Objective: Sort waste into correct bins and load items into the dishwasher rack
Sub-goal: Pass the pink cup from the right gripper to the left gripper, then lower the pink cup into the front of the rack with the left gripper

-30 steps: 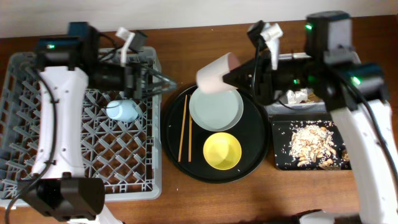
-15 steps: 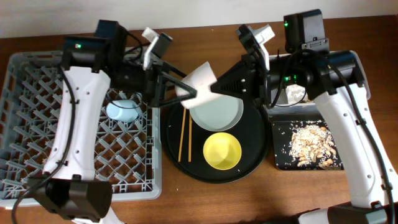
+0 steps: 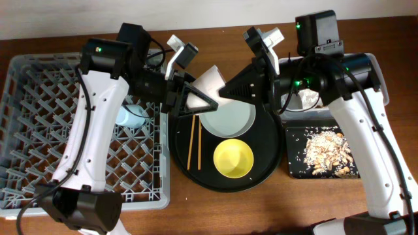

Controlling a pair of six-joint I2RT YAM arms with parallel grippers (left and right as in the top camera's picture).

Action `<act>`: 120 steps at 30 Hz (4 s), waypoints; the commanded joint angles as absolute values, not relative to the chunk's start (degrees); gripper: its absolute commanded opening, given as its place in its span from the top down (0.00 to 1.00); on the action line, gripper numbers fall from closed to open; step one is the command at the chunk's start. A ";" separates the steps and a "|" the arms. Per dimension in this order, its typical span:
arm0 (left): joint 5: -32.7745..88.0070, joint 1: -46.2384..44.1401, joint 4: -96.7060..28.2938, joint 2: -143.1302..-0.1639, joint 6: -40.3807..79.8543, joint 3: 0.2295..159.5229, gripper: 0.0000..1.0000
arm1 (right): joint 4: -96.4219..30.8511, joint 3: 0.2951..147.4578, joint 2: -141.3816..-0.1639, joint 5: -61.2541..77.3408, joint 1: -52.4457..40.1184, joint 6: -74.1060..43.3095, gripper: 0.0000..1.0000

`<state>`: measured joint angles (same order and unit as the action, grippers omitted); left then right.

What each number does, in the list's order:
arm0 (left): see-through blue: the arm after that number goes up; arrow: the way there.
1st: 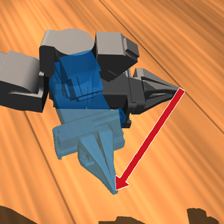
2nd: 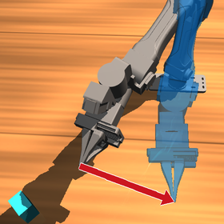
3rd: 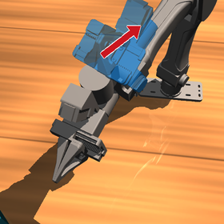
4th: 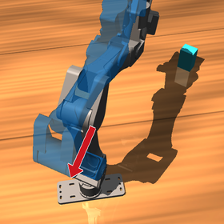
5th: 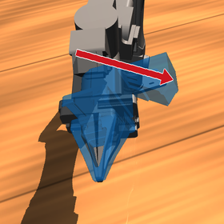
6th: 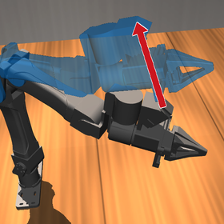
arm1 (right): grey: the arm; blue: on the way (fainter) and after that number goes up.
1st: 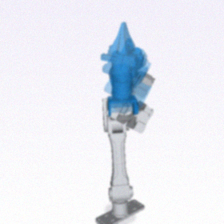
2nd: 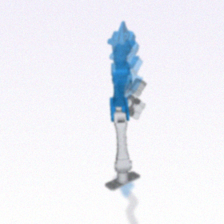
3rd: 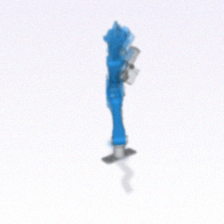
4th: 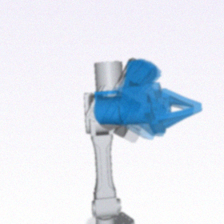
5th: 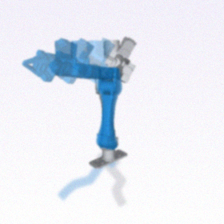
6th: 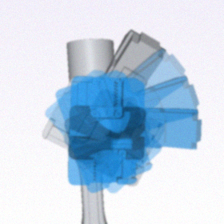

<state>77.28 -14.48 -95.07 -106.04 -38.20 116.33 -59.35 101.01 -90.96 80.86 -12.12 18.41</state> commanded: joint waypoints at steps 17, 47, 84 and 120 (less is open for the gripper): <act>73.63 -14.57 -96.73 -103.90 -39.05 116.25 0.23 | -58.02 101.03 -91.24 78.76 -10.83 19.27 0.96; 9.96 1.54 -96.75 -99.22 9.85 116.05 0.47 | -68.45 101.01 -91.24 53.21 -9.74 19.05 0.01; 3.18 -5.63 -96.73 -96.40 11.35 83.29 0.46 | -71.16 101.01 -91.39 36.12 -9.72 19.07 0.01; 9.54 -5.65 -96.07 -95.11 11.27 91.53 0.01 | -71.16 101.01 -91.39 36.12 -9.74 19.07 0.01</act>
<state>4.71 -5.67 -96.53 -97.80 11.00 83.66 -71.13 101.01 -90.98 36.80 -9.91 18.65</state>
